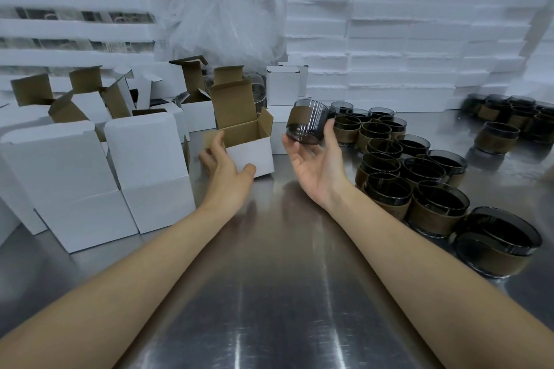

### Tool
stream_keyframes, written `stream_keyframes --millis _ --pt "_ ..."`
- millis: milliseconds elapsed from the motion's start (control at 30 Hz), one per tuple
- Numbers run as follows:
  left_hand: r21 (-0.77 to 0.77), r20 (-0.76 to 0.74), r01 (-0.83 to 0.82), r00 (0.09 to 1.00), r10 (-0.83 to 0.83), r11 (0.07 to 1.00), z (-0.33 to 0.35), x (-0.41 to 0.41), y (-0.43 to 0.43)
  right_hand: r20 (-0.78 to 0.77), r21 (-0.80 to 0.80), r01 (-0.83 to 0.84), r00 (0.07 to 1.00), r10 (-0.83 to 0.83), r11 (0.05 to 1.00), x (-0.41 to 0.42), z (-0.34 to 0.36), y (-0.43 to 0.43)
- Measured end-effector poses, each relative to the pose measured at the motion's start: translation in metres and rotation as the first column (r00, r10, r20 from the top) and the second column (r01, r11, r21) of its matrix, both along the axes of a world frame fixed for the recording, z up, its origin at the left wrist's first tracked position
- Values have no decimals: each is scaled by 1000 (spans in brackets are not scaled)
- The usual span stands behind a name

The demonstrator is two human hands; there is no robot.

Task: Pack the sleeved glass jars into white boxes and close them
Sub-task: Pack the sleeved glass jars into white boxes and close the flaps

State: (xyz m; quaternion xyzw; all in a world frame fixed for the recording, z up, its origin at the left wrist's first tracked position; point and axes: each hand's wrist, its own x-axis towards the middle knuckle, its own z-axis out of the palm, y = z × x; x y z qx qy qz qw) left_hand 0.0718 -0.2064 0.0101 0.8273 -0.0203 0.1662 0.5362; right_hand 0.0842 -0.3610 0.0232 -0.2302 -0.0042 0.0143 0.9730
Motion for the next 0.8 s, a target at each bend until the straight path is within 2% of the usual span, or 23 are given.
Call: stream_keyframes --millis 367,600,800 --pt "11 -13 -16 1000 16 1000 2 -1 -2 -23 65 -133 991 135 989 -3 -1 -2" --pt "8 -14 -21 1000 21 1000 3 -1 -3 -21 12 -185 982 186 983 -3 0 -1" --pt "9 -4 -19 1000 19 1000 2 -1 -2 -12 36 -201 979 201 979 -2 -2 -2"
